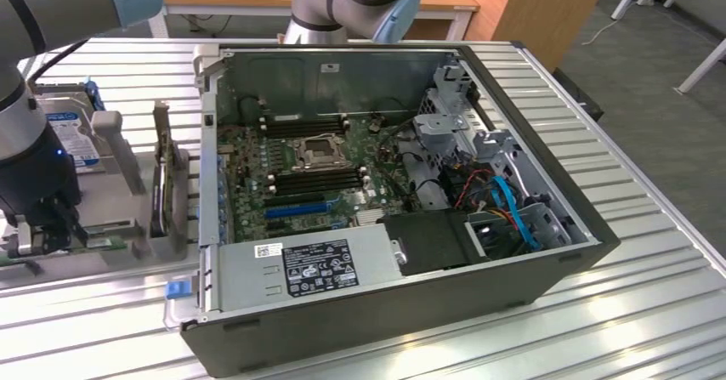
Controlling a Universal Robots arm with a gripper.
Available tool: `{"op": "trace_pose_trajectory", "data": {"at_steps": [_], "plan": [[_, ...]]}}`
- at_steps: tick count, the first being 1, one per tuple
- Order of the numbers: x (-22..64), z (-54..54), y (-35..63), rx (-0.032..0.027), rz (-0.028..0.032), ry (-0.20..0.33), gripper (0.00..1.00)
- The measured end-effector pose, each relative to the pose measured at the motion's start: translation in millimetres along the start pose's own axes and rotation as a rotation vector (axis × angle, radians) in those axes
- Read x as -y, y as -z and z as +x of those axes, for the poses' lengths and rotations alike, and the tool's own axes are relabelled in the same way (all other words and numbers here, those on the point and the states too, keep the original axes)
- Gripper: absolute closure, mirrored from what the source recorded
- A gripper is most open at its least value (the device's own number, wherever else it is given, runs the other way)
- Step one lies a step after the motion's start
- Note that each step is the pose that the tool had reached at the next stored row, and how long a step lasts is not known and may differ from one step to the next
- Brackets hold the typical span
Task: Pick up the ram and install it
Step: 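Pick up the ram and move it above insertion slot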
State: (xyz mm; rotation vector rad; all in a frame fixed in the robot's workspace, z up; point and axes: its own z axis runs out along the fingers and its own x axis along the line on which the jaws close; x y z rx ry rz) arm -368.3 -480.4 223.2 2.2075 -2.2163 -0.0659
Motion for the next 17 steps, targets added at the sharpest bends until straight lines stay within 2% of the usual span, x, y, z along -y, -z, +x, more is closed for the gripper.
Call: {"op": "trace_pose_trajectory", "data": {"at_steps": [17], "plan": [[-0.9, -0.5, 24.0, 0.0001, 0.0001, 0.000, 0.89]]}}
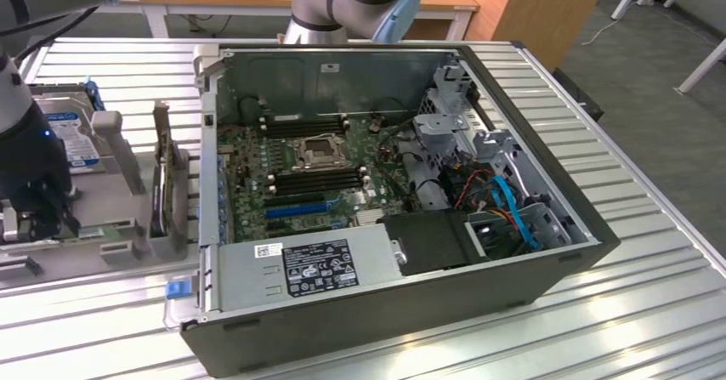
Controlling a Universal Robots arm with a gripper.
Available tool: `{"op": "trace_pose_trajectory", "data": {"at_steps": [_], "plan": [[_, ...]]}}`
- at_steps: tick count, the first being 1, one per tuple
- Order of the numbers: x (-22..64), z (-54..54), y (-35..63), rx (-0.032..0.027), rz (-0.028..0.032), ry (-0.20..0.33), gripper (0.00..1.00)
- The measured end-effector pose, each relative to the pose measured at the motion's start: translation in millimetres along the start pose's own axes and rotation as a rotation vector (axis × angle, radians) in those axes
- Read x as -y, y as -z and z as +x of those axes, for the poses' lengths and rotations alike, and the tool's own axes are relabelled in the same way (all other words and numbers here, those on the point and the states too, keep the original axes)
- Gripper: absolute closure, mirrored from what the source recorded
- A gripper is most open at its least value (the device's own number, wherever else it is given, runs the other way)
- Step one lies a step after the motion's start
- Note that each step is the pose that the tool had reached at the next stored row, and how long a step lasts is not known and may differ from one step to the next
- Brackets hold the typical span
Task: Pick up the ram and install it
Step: 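Pick up the ram and move it above insertion slot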
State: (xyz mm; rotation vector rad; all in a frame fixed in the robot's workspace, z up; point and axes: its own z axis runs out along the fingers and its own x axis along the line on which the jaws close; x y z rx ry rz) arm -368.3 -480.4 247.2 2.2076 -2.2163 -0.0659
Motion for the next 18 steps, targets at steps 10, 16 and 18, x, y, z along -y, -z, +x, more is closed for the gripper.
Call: {"op": "trace_pose_trajectory", "data": {"at_steps": [10, 16, 18], "plan": [[-0.6, -0.4, 18.4, -0.0001, 0.0000, 0.000, 0.89], [-1.0, -0.6, 27.9, 0.0000, 0.0000, 0.000, 0.89], [-1.1, -0.7, 31.0, 0.0000, 0.0000, 0.000, 0.89]]}}
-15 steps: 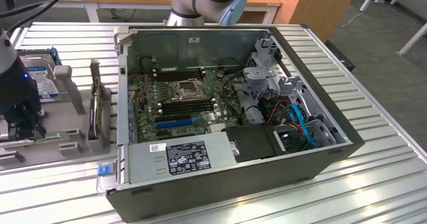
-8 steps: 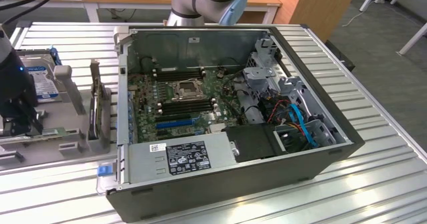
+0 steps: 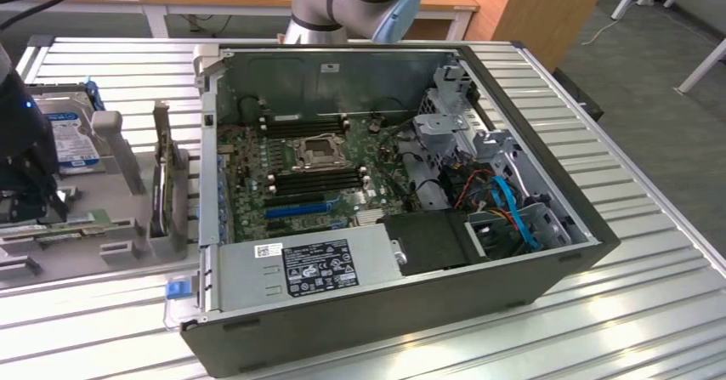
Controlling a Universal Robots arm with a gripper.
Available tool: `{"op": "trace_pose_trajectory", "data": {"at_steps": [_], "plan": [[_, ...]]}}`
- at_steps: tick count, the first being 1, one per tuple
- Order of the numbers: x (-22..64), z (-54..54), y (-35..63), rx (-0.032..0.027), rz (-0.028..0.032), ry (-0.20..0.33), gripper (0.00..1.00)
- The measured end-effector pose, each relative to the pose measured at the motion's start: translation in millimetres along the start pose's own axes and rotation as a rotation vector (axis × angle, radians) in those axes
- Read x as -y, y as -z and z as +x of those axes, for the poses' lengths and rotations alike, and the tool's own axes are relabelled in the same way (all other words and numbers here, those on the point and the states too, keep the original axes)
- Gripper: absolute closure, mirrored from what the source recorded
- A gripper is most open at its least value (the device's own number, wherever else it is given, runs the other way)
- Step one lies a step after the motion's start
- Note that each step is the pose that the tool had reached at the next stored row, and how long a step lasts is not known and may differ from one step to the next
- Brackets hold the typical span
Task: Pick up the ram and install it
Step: 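Pick up the ram and move it above insertion slot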
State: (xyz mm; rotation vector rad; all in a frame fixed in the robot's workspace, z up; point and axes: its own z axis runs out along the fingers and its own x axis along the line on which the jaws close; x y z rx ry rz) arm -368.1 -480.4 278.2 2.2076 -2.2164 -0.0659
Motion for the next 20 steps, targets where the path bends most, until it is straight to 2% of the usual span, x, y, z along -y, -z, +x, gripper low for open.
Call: {"op": "trace_pose_trajectory", "data": {"at_steps": [20], "plan": [[-1.2, -0.7, 34.2, 0.0000, 0.0000, 0.000, 0.89]]}}
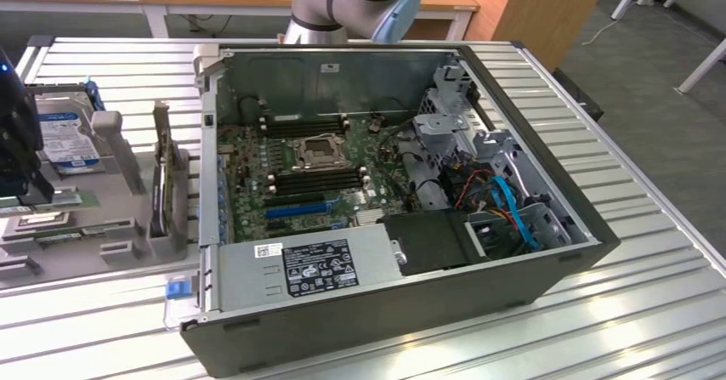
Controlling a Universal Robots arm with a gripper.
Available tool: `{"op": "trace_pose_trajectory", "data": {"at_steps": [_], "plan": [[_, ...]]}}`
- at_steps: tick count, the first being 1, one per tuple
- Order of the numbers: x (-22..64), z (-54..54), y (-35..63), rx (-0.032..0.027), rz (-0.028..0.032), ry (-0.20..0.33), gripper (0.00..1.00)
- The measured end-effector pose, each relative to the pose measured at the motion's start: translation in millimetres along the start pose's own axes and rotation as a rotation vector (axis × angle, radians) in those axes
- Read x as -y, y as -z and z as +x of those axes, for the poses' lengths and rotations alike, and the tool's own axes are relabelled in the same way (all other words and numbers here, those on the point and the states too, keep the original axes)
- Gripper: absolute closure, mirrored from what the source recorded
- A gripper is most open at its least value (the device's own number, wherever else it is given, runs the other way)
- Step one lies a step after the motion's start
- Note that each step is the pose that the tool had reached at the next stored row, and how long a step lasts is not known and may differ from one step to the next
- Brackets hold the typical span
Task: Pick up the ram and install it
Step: 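Pick up the ram and move it above insertion slot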
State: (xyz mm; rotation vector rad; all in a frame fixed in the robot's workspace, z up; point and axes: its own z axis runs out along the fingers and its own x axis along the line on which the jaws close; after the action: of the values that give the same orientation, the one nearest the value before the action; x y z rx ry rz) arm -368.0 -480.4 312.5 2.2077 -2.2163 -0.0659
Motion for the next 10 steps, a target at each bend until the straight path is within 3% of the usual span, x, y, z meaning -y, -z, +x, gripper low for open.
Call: {"op": "trace_pose_trajectory", "data": {"at_steps": [10], "plan": [[-0.6, -0.4, 16.1, 0.0001, 0.0000, 0.000, 0.89]]}}
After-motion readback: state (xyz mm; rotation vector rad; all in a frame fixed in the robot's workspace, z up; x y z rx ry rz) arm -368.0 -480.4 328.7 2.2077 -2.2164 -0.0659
